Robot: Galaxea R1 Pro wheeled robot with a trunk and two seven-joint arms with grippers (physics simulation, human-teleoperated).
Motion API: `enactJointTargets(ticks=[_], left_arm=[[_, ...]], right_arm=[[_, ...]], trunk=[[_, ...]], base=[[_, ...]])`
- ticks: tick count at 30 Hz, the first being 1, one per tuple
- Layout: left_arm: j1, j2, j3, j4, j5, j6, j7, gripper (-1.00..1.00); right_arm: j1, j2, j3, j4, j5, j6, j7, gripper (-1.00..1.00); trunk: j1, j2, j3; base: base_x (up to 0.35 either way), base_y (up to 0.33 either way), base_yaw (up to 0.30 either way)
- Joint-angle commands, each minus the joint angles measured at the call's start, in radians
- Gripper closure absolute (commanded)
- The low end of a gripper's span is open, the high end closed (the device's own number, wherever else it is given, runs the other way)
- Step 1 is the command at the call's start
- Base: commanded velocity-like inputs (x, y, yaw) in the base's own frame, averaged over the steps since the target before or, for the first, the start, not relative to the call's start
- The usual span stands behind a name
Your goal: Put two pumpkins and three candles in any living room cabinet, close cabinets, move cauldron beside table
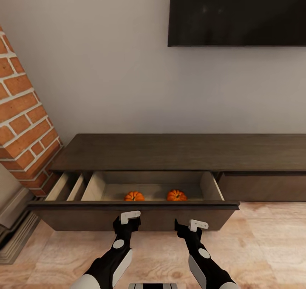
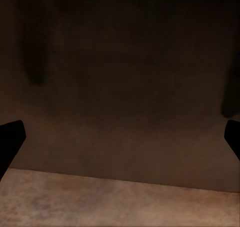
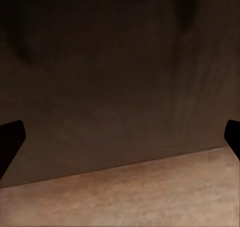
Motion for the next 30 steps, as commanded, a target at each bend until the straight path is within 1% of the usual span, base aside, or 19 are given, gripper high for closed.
enactJointTargets(ticks=[1, 9, 30], left_arm=[[-0.001, 0.001, -0.008, 0.0, 0.009, -0.005, 0.007, -1.0], [-0.001, 0.001, -0.008, 0.0, 0.009, -0.005, 0.007, -1.0], [-0.001, 0.001, -0.008, 0.0, 0.009, -0.003, 0.007, -1.0]], right_arm=[[-0.001, -0.001, 0.009, 0.0, -0.01, -0.004, -0.007, -1.0], [-0.001, -0.001, 0.009, 0.001, -0.01, -0.003, -0.007, -1.0], [-0.001, -0.001, 0.009, 0.0, -0.008, -0.003, -0.006, -1.0]], trunk=[[0.0, 0.0, -0.001], [0.0, 0.0, -0.001], [0.0, 0.0, -0.001]], base=[[0.188, 0.0, 0.0], [0.173, 0.0, 0.0], [0.107, 0.0, 0.0]])
